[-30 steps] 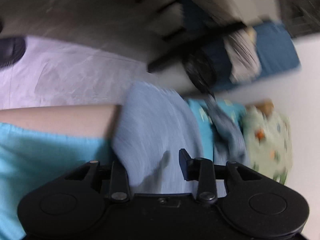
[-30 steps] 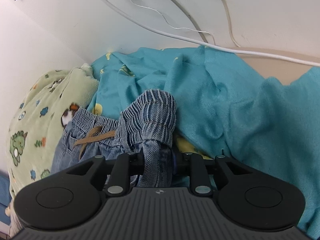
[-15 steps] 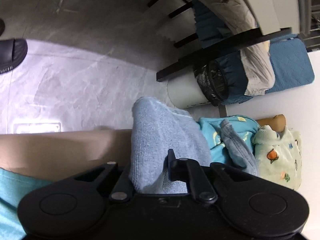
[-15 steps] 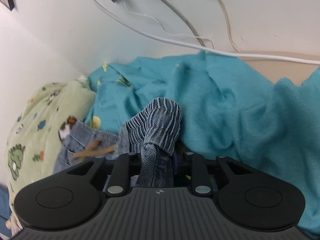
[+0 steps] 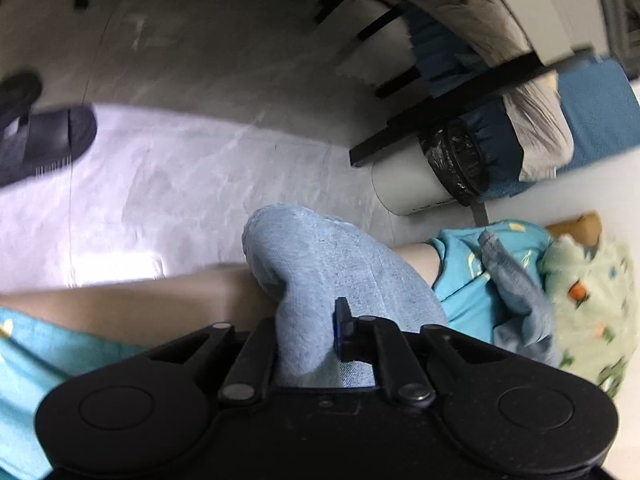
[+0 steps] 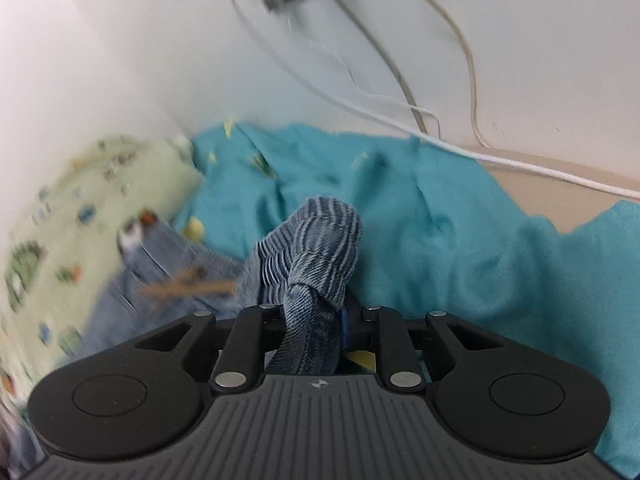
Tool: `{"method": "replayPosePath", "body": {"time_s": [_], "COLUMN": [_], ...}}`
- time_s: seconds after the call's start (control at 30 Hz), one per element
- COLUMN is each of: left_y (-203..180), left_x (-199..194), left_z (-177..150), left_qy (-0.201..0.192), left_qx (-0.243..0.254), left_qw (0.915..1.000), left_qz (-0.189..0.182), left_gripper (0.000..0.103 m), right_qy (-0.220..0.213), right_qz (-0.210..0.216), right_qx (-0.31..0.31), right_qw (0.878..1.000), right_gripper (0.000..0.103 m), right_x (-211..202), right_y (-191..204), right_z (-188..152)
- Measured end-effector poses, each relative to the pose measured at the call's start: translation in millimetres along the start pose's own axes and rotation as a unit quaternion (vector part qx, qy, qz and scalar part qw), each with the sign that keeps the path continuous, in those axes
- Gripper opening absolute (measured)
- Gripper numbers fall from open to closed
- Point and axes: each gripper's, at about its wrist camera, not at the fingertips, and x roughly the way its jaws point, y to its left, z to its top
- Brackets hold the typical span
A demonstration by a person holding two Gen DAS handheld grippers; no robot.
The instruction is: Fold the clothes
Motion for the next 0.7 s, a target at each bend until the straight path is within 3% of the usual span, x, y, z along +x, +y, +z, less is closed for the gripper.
{"method": "replayPosePath", "body": {"time_s": [0.1,0.17,0.3,0.33,0.43,0.57,0.7], "left_y": [-4.6,-6.8,-7.5,-7.4,-15.6,-32.8,-45.4], "left_x": [-2.3,-7.0,-28.7,-34.0,-48.2,-61.2,-62.0], "left_z": [-3.1,-5.9,-18.1,-22.2,-34.0,-49.1,-55.2], "left_qy": [0.0,0.007,0.002,0.001,0.009,0.006,0.019], "left_qx": [0.006,-0.001,-0.011,-0.015,0.019,0.088,0.105], "left_qw": [1.0,1.0,0.9984,0.9974,0.9954,0.99,0.9864], "left_qz": [0.001,-0.005,-0.055,-0.07,-0.093,-0.111,-0.125], "left_gripper": [0.019,0.049,0.06,0.066,0.067,0.07,0.07], "right_qy": [-0.001,0.001,-0.017,-0.028,-0.063,-0.094,-0.062], "right_qz": [-0.003,-0.004,-0.02,-0.028,-0.034,-0.002,0.059], "right_qx": [-0.011,0.003,0.035,0.036,0.017,-0.037,-0.088], "right_qw": [1.0,1.0,0.999,0.999,0.997,0.995,0.992], "right_gripper": [0.021,0.024,0.065,0.067,0.067,0.067,0.067], "right_x": [2.7,1.2,-14.5,-21.2,-44.8,-76.1,-87.0], "right_y": [3.3,2.9,0.9,2.1,11.9,42.5,80.7], "right_z": [-0.7,0.5,2.2,1.5,3.5,-0.2,-17.1]}}
